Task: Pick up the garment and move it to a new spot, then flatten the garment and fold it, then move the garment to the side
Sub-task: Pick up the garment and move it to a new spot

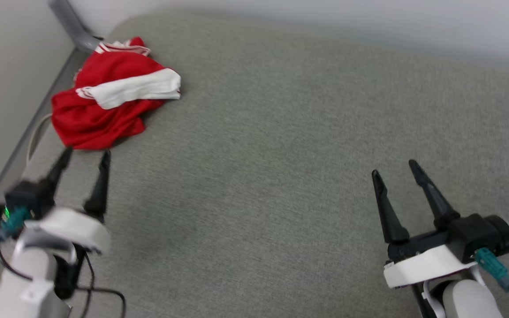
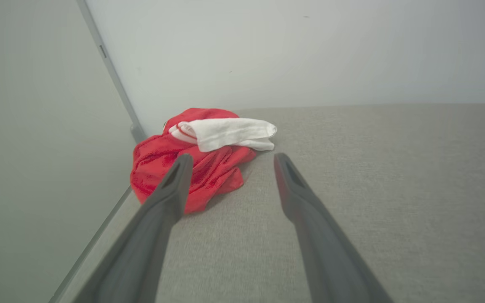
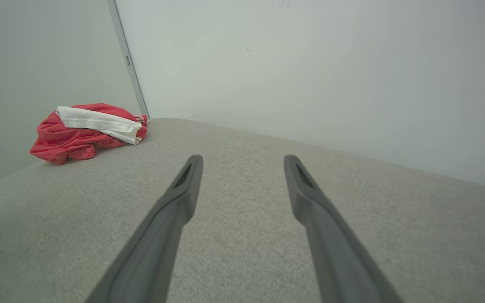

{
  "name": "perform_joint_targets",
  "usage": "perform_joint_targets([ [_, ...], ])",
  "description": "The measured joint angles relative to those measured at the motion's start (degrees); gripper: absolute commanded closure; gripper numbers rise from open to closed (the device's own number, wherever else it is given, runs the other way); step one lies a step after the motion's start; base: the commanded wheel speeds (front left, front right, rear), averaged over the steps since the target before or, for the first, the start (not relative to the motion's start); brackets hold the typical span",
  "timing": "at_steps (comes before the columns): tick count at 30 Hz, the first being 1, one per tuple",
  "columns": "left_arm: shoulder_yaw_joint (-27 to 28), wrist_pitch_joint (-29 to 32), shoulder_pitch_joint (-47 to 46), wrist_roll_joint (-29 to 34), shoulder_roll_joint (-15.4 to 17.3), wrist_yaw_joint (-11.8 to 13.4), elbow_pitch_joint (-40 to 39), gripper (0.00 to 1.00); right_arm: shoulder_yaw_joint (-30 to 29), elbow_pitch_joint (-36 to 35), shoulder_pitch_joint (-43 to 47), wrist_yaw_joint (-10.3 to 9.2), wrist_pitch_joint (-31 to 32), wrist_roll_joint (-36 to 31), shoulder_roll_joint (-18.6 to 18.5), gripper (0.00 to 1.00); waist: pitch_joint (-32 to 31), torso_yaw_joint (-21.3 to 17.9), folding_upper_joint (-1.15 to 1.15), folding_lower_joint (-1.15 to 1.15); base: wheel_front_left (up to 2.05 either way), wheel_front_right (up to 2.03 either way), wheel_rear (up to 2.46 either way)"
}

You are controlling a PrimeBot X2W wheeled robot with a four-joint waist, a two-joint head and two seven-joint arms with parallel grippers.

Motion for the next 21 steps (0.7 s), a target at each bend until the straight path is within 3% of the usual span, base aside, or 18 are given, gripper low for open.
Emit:
perform_joint_targets([
  [6, -10.2, 6.7, -13.7, -9.3, 13.9, 0.0, 6.4, 0.00, -1.7, -2.2, -2.7, 0.00, 0.0, -1.5, 0.0, 0.00, 6.4, -2.6, 0.00, 0.00, 0.00, 0.00, 0.00],
  [10, -16.5, 12.5, -20.7, -15.2, 20.7, 0.0, 8.8, 0.00, -1.9, -3.1, -3.9, 0.00, 0.0, -1.9, 0.0, 0.00, 10.4, -4.3, 0.00, 0.01, 0.00, 0.00, 0.00],
  [15, -22.8, 20.3, -28.2, -22.7, 26.5, 0.0, 13.1, 0.00, -1.8, -3.7, -5.1, 0.00, 0.0, -2.2, 0.0, 0.00, 14.3, -6.5, 0.00, 0.01, 0.00, 0.00, 0.00],
  [21, -29.8, 23.6, -33.7, -26.4, 30.4, 0.0, 17.6, 0.00, -1.4, -4.1, -6.1, 0.00, 0.0, -2.2, 0.0, 0.00, 17.2, -8.8, 0.00, 0.00, 0.00, 0.00, 0.00],
])
